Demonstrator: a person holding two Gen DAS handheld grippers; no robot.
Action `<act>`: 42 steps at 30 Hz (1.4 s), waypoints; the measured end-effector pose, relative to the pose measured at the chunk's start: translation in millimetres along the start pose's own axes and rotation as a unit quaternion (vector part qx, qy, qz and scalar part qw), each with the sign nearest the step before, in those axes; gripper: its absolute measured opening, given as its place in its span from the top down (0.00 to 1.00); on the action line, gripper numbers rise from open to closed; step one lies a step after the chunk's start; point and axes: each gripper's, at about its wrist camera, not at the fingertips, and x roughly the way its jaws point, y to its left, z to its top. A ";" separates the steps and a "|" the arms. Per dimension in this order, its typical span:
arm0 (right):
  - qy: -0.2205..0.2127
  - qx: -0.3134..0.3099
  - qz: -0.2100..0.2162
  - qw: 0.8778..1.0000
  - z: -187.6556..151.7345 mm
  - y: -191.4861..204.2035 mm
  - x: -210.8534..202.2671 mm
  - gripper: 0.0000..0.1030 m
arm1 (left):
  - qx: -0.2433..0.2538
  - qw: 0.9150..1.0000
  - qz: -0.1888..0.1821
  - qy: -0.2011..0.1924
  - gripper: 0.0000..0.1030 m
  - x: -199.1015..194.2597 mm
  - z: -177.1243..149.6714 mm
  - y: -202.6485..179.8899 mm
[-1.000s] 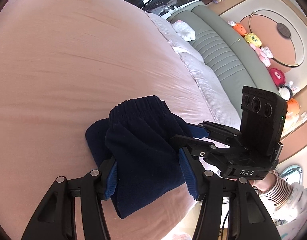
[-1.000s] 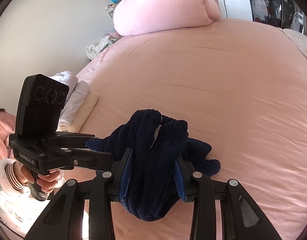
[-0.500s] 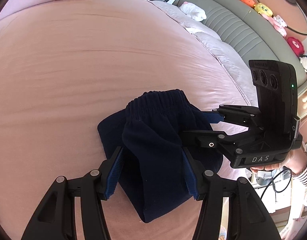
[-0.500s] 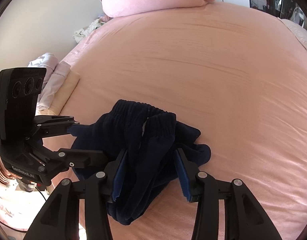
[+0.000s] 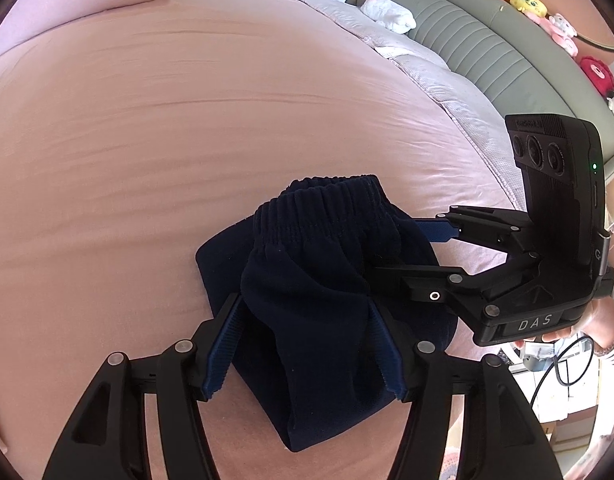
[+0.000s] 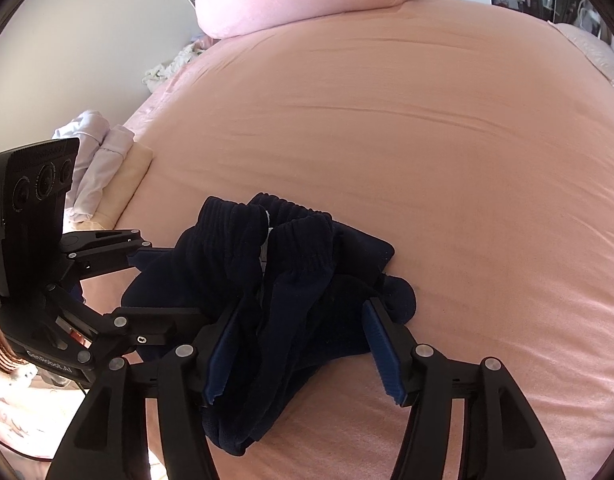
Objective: Fold clothes
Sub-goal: 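Press the folded navy shorts flat on the bed with both tools, then open both tools and reposition them around the shorts bundle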
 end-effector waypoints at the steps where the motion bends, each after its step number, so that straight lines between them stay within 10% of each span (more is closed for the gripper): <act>1: 0.004 0.005 0.001 1.000 1.0 0.6 -2.1 0.39 | -0.006 1.000 0.003 -0.002 0.42 -2.6 1.5 -0.6; 26: 0.048 0.191 0.111 0.974 -20.9 -22.6 -2.1 0.30 | -0.116 0.993 -0.022 0.008 0.33 -25.4 -15.9 26.6; 42: 0.034 0.295 0.156 0.942 -9.3 -27.9 27.5 0.30 | -0.203 0.974 -0.103 0.005 0.25 -12.9 -28.6 43.0</act>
